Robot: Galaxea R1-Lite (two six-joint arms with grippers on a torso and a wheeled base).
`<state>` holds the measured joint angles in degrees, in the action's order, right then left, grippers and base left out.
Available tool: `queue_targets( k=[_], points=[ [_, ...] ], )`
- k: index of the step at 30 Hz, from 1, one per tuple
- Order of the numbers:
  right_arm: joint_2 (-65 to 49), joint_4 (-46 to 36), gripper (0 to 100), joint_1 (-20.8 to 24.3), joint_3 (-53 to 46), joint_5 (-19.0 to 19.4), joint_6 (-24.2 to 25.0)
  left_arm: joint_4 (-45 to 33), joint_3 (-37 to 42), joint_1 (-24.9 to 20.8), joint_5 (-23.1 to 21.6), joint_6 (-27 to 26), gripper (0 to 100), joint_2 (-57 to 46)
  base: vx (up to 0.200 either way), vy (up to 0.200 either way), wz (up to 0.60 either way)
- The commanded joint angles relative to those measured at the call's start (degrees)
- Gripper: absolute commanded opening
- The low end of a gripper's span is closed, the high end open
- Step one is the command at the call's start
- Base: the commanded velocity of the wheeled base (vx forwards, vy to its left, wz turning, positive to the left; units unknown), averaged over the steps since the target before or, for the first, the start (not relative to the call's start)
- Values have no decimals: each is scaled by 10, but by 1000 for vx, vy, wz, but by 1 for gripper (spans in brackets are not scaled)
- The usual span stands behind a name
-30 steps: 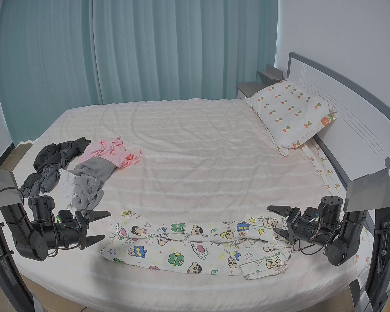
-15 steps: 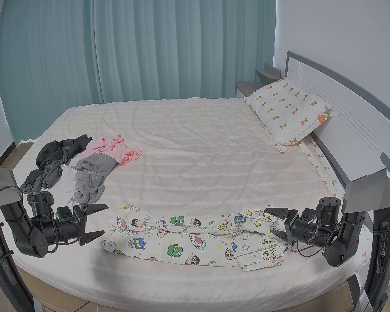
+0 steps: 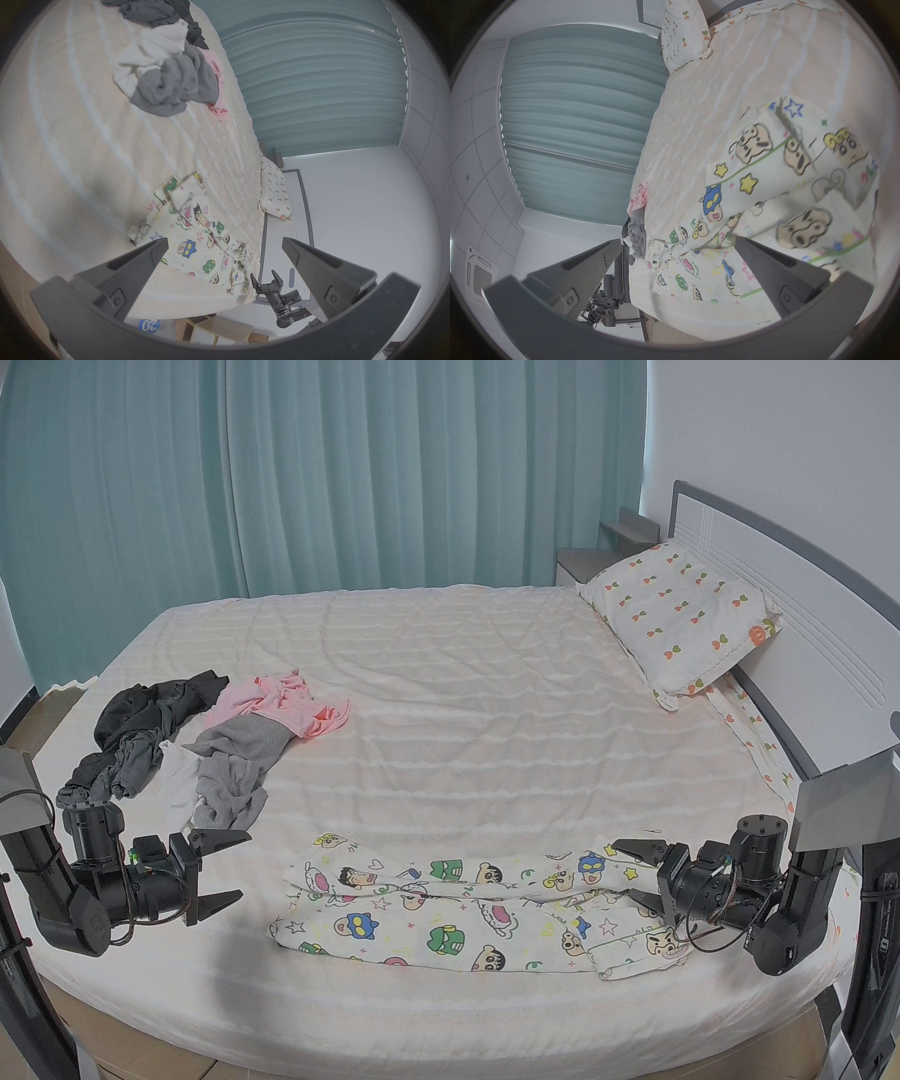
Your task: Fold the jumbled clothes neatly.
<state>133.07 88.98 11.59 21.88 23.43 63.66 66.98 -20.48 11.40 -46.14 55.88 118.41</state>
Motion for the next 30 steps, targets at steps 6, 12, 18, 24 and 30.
queue_targets(
  k=[6,12,18,24,30],
  points=[
    [1,7,100,0,-1,-2,0,1,0,-35,72,-32,100,19,0,0,0],
    [1,7,100,0,-1,-3,0,-17,-63,-142,240,-48,100,40,0,0,0],
    [1,7,100,0,-3,-3,0,-166,-178,-194,329,-149,100,53,0,0,0],
    [1,7,100,1,-2,-2,0,-223,-216,-196,331,-284,100,100,0,0,0],
    [1,7,100,1,-2,-2,0,-224,-253,-196,338,-345,100,147,0,0,0]
  ],
)
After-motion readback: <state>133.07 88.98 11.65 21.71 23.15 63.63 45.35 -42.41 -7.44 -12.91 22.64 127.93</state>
